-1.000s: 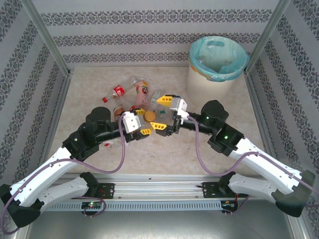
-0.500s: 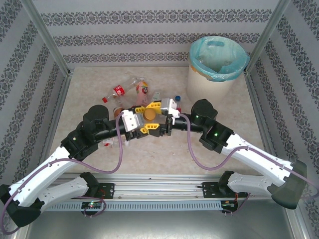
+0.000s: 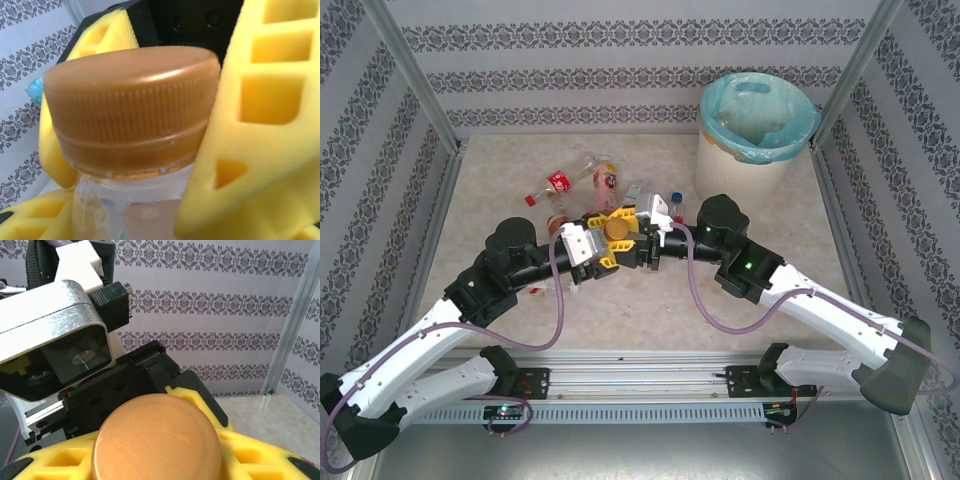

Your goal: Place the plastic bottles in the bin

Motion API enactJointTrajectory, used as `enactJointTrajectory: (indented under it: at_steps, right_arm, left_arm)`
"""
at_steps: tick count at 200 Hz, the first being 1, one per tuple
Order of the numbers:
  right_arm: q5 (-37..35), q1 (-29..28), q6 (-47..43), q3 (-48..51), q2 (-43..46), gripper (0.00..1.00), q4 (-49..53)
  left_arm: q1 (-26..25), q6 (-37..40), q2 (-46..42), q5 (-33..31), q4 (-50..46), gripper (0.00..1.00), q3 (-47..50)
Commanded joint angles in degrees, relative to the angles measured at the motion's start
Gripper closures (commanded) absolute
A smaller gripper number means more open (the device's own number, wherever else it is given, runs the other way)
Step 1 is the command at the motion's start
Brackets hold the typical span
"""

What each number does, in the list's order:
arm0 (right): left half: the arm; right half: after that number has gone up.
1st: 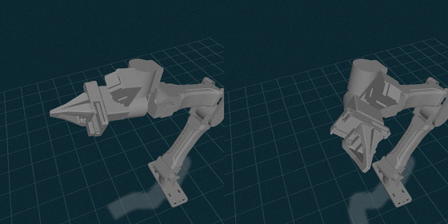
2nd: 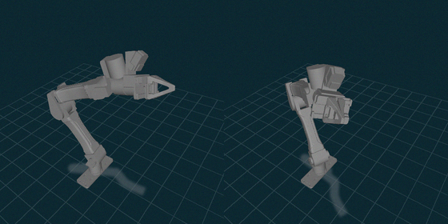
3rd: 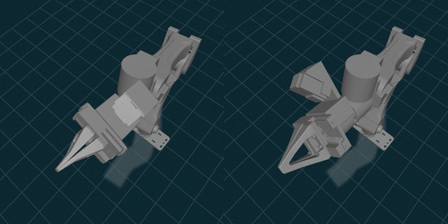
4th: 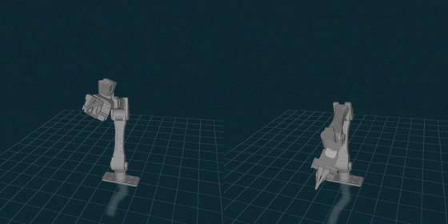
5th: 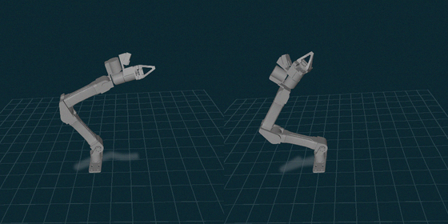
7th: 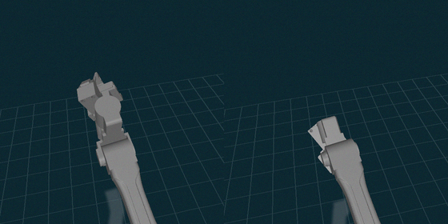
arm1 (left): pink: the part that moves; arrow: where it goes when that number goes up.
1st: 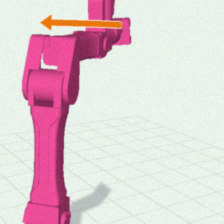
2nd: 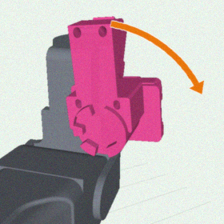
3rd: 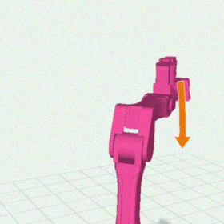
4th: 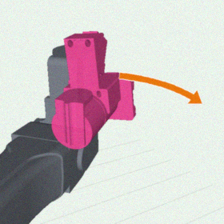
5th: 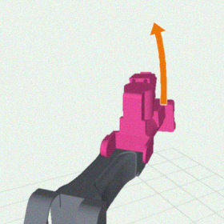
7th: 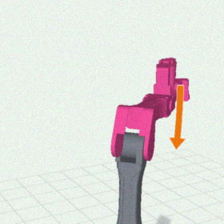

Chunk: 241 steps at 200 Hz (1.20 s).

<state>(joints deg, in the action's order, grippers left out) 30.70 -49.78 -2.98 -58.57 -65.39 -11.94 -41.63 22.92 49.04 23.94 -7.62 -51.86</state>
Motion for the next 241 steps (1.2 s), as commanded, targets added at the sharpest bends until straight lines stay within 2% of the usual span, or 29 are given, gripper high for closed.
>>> enactJointTrajectory:
  at_steps: [1, 12, 33, 51, 92, 114, 138, 201, 241]
  right_arm:
    - [-4.6, -0.4, 1.1, -1.8, 1.4, 0.78, -1.8]
    - [-6.4, -0.4, -0.1, -1.8, 2.4, 0.81, -1.1]
    - [-10.7, -0.1, -3.4, -2.9, 4.1, 0.88, 1.7]
    - [-14.1, 0.8, -6.2, -4.9, 5.1, 0.9, 5.6]
    - [-20.9, 6.1, -9.6, -9.8, 6.2, 0.95, 11.5]
    - [-23.4, 11.4, -11.4, -14.3, 4.6, 0.98, 16.2]
    - [-29.5, 17.7, -13.8, -19.7, 1.6, 1.0, 19.4]
    - [-32.0, 32.8, -8.9, -33.3, -7.9, 0.98, 15.8]
    - [-36.3, 37.7, -8.9, -36.1, -14.1, 1.0, 12.6]
  left_arm:
    - [-0.8, -0.4, 1.0, 0.6, 3.4, 0.46, 0.3]
    - [-0.8, -1.2, 1.3, 0.0, 4.1, 0.38, -0.1]
    - [-0.8, -3.3, 0.6, -3.1, 7.6, 0.11, 0.4]
    - [-0.8, -5.2, -0.6, -6.5, 11.0, 0.0, 0.9]
    - [-0.8, -8.2, -2.1, -13.8, 14.2, 0.0, -0.1]
    - [-0.8, -9.3, -2.1, -16.4, 14.2, 0.0, -0.7]
    - [-0.8, -10.9, -1.0, -18.0, 16.0, 0.0, -0.4]
    - [-0.8, -18.7, 5.0, -26.7, 16.6, 0.0, -0.9]
    - [-0.8, -23.2, 7.2, -28.9, 13.4, 0.0, -1.1]
